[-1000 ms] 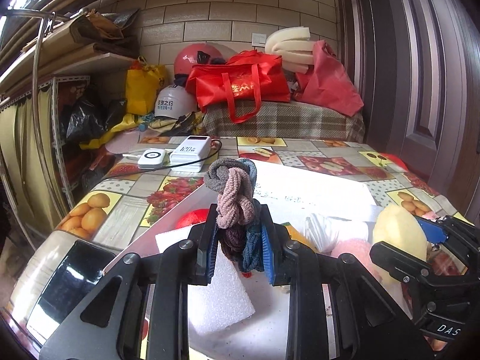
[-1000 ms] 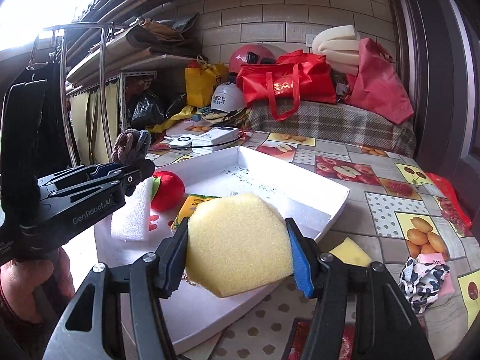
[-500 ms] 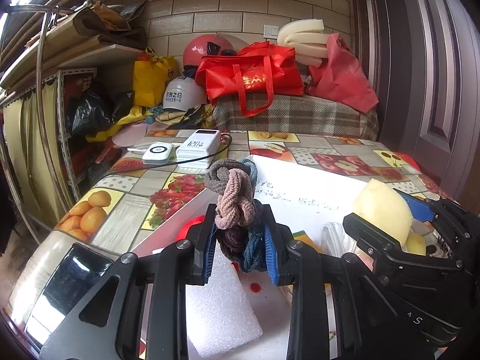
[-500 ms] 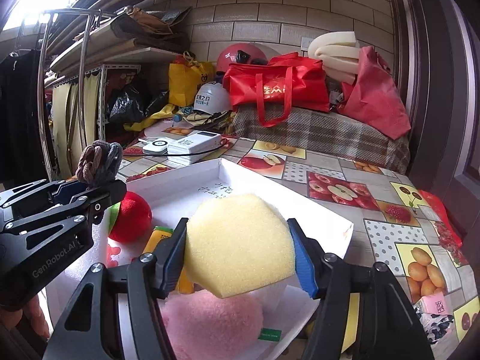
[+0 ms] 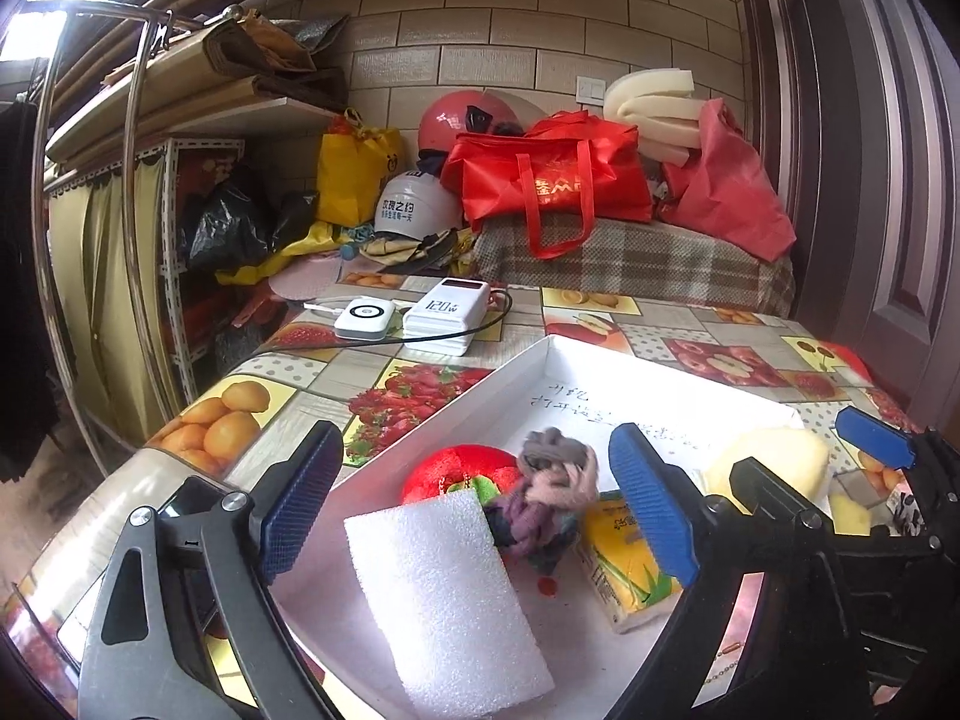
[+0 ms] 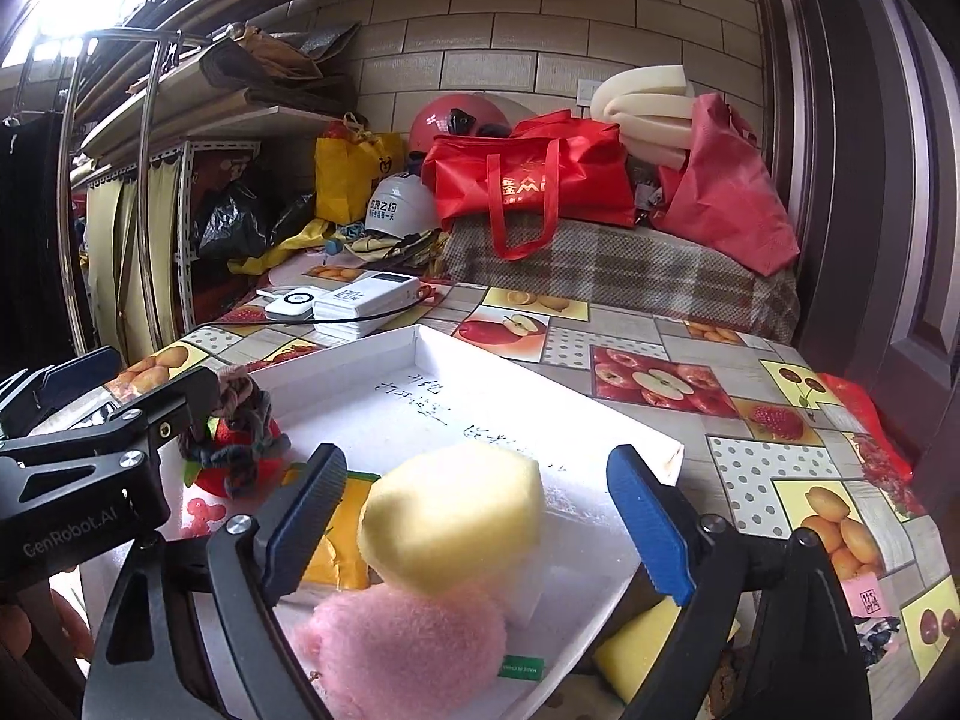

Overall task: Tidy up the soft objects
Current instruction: 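Withdraw both grippers from the box back toward the object pile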

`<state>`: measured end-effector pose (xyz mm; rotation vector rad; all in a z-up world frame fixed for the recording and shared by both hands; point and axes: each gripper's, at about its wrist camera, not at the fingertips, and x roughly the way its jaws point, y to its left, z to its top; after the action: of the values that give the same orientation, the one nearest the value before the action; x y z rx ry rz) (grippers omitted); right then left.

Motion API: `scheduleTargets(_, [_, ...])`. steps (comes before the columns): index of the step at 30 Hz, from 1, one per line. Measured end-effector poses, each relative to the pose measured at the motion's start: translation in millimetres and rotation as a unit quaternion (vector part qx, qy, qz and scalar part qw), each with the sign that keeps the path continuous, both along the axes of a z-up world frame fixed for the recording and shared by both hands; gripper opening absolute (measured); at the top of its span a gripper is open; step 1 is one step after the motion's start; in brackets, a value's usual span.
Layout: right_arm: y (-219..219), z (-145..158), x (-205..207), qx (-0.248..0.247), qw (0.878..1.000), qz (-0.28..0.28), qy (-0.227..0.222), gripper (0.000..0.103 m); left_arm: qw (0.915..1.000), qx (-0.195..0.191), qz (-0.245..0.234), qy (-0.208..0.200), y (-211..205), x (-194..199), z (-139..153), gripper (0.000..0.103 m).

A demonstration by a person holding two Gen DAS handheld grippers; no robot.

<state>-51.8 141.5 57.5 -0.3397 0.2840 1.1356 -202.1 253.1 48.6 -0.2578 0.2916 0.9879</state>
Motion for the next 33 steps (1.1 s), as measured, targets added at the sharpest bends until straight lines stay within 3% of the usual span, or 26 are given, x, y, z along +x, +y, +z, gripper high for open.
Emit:
scheduleTargets(1, [0, 0, 0, 0.001, 1.000, 0.000, -0.001, 0.103, 1.0000, 0.004, 0.000, -0.001, -1, 0, 0, 0.091])
scheduleTargets(14, [-12, 5, -3, 0.037, 0.999, -0.002, -0.012, 0.103, 0.9991, 0.031, 0.022, -0.021, -12, -12, 4, 0.091])
scheduleTargets(21, [-28, 6, -2, 0.054, 0.998, -0.011, 0.001, 0.103, 0.9993, 0.031, -0.006, -0.021, -20, -13, 5, 0.091])
scheduleTargets(25, [-31, 4, -8, 0.038, 0.999, -0.013, -0.008, 0.103, 0.9990, 0.025, 0.000, -0.036, -27, -19, 5, 0.091])
scheduleTargets(29, [-34, 1, -23, 0.016, 0.999, 0.004, -0.034, 0.103, 0.9993, 0.034, 0.002, -0.014, -35, -12, 5, 0.091])
scheduleTargets(33, [-47, 1, -19, 0.018, 0.999, 0.034, -0.012, 0.103, 0.9981, 0.051, -0.032, -0.008, -48, -6, 5, 0.091])
